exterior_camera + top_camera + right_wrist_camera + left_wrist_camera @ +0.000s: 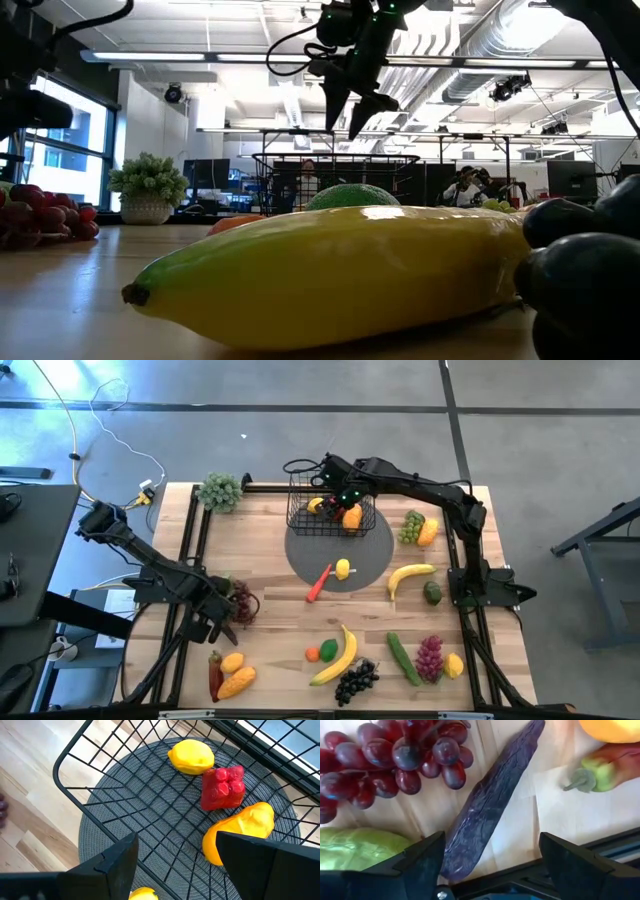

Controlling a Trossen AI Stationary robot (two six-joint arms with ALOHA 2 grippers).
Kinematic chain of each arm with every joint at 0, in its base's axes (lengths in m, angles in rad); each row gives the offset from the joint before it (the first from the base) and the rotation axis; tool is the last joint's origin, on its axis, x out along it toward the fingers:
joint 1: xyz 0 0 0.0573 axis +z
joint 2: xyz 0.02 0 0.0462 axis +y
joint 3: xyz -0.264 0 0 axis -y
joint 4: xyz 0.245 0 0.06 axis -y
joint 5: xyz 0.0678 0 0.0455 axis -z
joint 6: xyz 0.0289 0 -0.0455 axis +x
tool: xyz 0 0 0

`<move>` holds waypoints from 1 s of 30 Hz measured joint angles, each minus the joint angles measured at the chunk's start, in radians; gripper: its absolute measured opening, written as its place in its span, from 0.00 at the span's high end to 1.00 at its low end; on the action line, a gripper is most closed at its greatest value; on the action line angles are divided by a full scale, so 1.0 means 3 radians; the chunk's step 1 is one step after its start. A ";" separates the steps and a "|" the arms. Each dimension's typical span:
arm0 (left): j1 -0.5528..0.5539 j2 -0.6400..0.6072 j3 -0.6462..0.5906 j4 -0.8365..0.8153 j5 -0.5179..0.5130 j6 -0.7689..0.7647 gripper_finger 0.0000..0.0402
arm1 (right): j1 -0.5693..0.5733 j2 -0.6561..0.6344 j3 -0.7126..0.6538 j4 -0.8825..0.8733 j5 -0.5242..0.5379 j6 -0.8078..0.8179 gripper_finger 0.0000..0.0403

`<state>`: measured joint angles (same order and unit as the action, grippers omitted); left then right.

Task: Build produce basket
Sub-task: Put the eggplant into the wire basket

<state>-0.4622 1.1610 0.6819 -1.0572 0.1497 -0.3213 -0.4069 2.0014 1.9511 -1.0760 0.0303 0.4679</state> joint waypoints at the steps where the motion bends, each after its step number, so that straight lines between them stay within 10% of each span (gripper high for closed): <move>1: -0.0016 0.0030 -0.0003 0.0008 -0.0028 -0.0017 0.23 | 0.0002 0.0000 0.0000 0.0000 0.0000 -0.0001 0.39; 21: -0.0039 0.0914 -0.0003 0.0151 -0.0048 0.0010 0.23 | 0.0033 0.0000 0.0000 -0.0001 0.0074 0.0024 0.39; 30: -0.0039 0.1084 -0.0001 0.0320 -0.0040 -0.0003 0.43 | 0.0035 0.0000 -0.0001 -0.0001 0.0074 0.0081 0.39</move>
<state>-0.4740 1.4863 0.6815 -0.9611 0.1378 -0.3221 -0.3965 2.0014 1.9507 -1.0763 0.0525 0.4923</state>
